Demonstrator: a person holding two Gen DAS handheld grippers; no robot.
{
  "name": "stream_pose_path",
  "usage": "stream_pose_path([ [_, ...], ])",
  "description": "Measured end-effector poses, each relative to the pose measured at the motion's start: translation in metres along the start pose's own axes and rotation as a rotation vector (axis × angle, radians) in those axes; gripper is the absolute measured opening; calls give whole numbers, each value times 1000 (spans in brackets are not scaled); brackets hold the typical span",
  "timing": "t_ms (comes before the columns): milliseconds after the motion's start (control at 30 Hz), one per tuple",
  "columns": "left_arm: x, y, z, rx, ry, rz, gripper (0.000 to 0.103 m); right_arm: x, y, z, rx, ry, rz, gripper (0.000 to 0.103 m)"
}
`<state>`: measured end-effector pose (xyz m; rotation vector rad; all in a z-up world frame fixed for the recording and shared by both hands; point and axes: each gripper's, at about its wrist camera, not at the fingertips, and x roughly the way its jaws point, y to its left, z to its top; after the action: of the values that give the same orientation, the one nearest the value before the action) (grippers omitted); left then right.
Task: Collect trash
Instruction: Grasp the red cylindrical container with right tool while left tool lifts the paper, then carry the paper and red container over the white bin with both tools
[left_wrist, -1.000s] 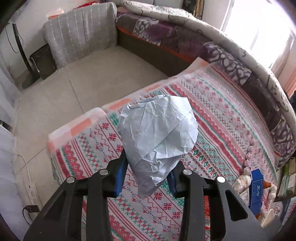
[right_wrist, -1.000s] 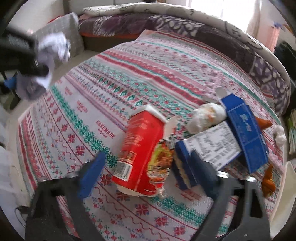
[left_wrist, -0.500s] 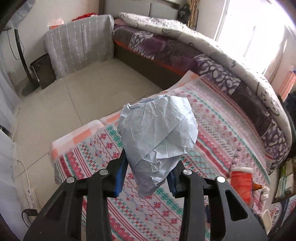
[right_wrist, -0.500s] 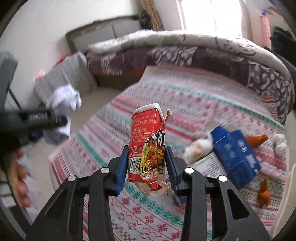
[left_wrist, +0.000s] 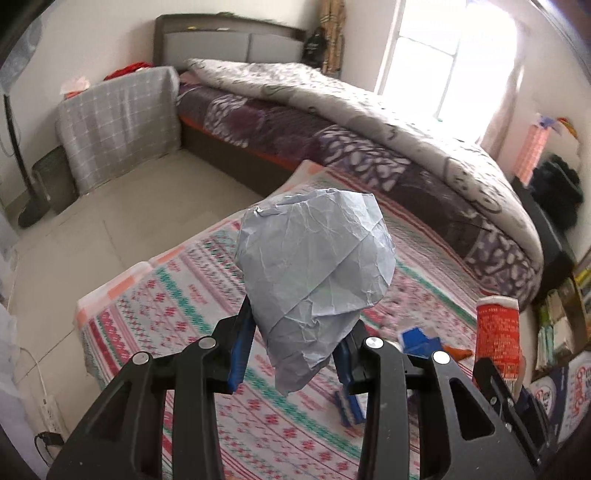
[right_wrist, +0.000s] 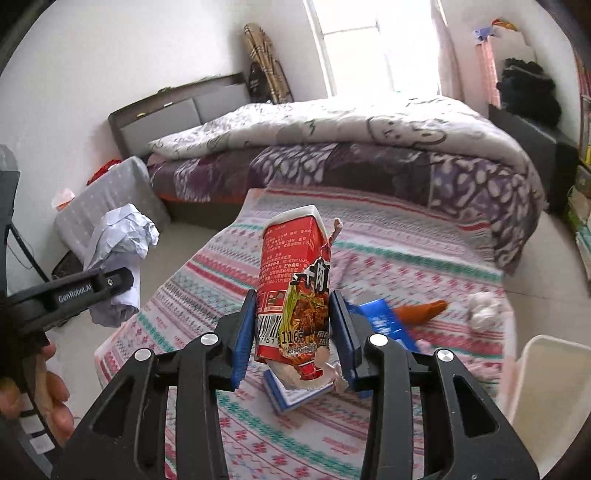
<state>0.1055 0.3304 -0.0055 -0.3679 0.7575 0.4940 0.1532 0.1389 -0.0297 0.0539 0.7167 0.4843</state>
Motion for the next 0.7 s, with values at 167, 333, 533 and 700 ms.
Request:
stream_pose_path([
  [167, -4, -27, -9, 43, 1, -30, 38, -17, -20, 5, 12, -31, -24, 37],
  [333, -8, -49, -15, 80, -6, -54, 38, -32, -40, 9, 29, -49, -49, 37],
  [533, -12, -76, -25, 125, -9, -82, 38, -45, -63, 12, 59, -63, -68, 37],
  [700, -15, -98, -31, 156, -15, -109, 38, -55, -81, 14, 70, -76, -95, 37],
])
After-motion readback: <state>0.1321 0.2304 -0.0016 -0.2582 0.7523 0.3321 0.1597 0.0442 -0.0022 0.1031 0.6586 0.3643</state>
